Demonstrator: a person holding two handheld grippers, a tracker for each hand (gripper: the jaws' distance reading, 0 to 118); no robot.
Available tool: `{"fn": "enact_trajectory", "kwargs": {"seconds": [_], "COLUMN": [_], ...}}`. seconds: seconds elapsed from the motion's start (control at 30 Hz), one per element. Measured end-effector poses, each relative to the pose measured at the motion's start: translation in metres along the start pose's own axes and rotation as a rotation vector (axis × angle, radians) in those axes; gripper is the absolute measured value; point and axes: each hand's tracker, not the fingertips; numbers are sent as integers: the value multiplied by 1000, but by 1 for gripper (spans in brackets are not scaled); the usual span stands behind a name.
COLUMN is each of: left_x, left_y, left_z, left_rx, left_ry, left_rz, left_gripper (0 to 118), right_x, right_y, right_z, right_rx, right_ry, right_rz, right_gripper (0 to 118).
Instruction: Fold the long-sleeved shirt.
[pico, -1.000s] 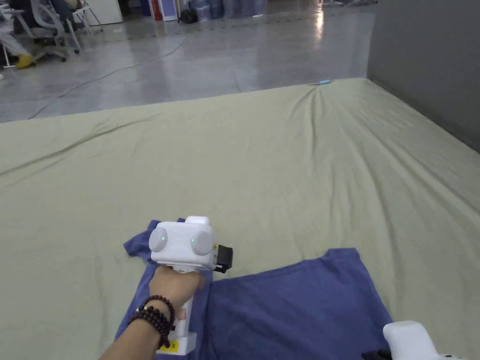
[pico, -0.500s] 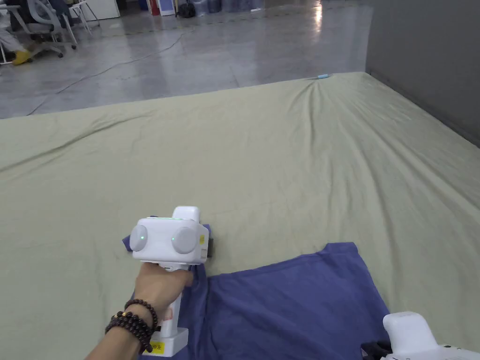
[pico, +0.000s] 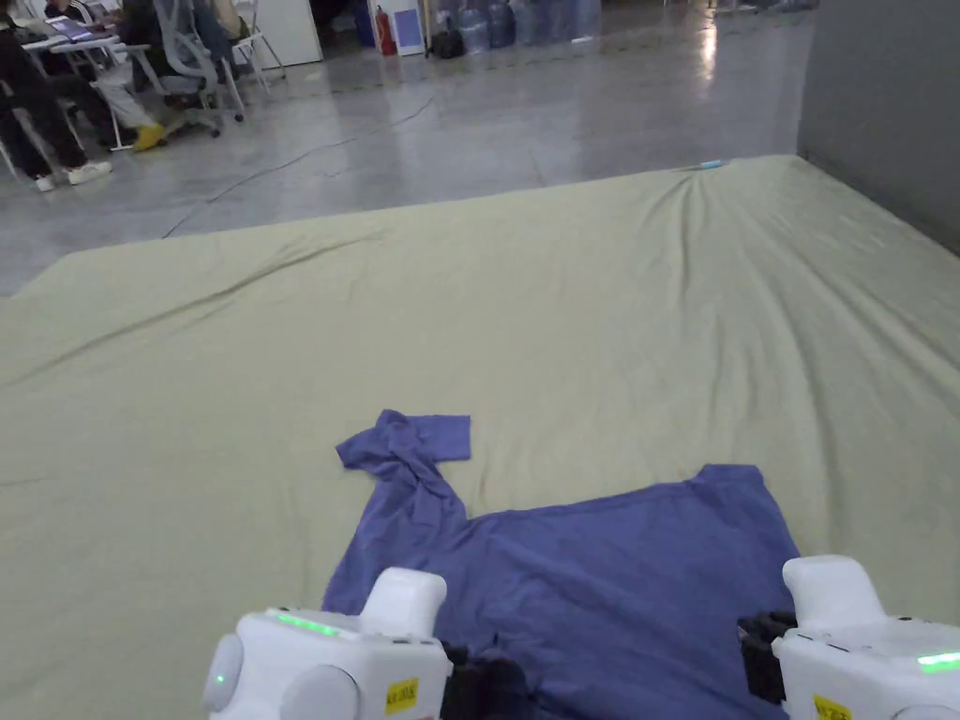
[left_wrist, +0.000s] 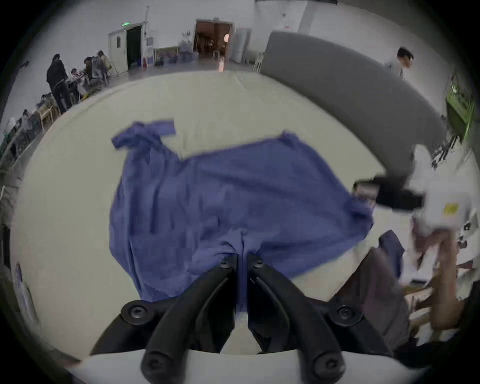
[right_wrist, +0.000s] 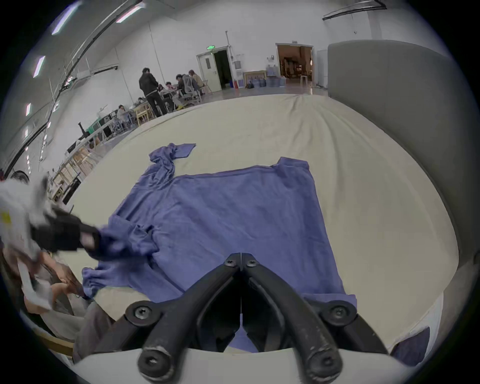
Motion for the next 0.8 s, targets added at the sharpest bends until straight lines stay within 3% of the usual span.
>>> {"fn": "enact_trajectory", "kwargs": {"seconds": [0.2,0.23,0.3,0.33,0.37,0.43,0.47,0.5,0.53,0.63,0.8], "left_x": [-4,-4,-3,-3,-5,-10,-15,-20,-24,-48,-100], "left_y": [-28,-26,-18,-13,-8,0,5,8,11,19,41], "left_z": [-28,-22,0,10,23,52,61,66,73,63,35], "left_rx": [-24,-4,76,98,121,236,254,270,282,274,243], "left_ry": [-27,-36,-38,-46,-70,-82,-45,7,90,231,230], "left_rz": [61,59,66,75,84,121,139,153,160,157,317], "left_gripper": [2,12,87,111,118,117,111,92,51,0,0], "right_x": [-1,0,0,0,0,-3,-5,-7,-9,-16,-22], "right_y": [-2,-1,2,4,6,8,10,11,11,10,6], "right_z": [16,18,20,21,22,23,23,22,22,20,18], "right_rx": [12,11,13,17,22,30,34,36,37,36,17], "right_ry": [-4,-9,-15,-14,-13,-12,-12,-11,-7,13,28], "right_rz": [24,34,40,41,40,45,50,52,52,56,89], "right_gripper": [0,0,0,0,0,0,0,0,0,0,0]}}
